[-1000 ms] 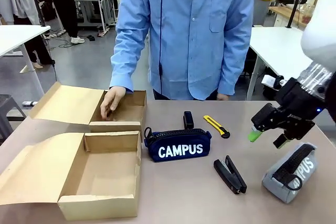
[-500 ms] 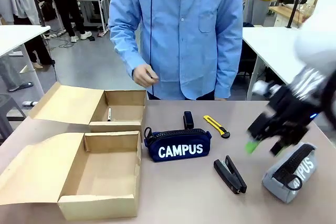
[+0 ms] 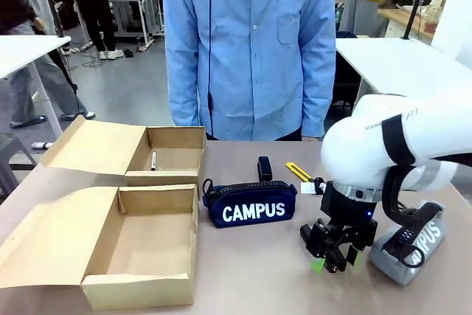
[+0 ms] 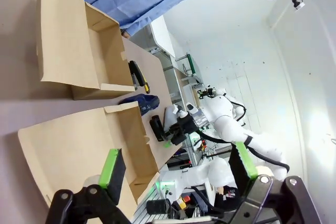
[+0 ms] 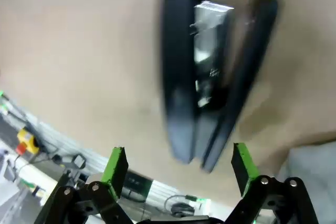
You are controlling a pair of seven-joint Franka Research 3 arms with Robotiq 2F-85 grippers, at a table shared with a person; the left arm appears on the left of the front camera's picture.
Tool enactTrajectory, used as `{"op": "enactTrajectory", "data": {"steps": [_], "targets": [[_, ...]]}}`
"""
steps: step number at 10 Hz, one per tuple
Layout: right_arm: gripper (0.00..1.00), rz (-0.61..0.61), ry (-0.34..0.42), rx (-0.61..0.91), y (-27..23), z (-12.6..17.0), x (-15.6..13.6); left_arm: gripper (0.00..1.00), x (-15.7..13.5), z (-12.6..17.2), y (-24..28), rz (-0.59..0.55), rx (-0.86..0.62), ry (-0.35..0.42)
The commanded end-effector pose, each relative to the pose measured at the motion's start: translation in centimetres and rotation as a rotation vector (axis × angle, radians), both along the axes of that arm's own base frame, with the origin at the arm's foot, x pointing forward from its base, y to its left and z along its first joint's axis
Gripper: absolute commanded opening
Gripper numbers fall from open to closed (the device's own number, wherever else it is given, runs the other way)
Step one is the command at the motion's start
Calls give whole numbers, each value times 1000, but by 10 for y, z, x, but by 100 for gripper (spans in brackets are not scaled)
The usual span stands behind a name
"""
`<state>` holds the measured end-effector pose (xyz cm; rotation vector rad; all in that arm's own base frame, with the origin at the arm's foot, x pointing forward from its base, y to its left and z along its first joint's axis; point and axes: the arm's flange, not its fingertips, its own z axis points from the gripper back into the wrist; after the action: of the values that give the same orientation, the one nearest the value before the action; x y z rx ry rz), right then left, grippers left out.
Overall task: Place items inside the box.
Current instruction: Pick up a Pencil pouch or Stapler and place it inside the Mailer Box closest to the robot.
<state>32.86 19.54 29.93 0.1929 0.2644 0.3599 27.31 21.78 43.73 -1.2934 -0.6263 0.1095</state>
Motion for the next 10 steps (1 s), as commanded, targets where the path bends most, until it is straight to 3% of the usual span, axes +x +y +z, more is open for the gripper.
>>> {"op": "enactTrajectory", "data": {"steps": [1,9,10], "targets": [[100,-62,-85,-79,2,8,14,100,-1,1,-1,-4,-6,-26],[100,-101,-246,-77,24,-7,17,100,-1,1,-1,-4,-6,-26],[86,-80,-247,-97,25,-7,16,100,-1,1,-1,-4,-6,-26]]}}
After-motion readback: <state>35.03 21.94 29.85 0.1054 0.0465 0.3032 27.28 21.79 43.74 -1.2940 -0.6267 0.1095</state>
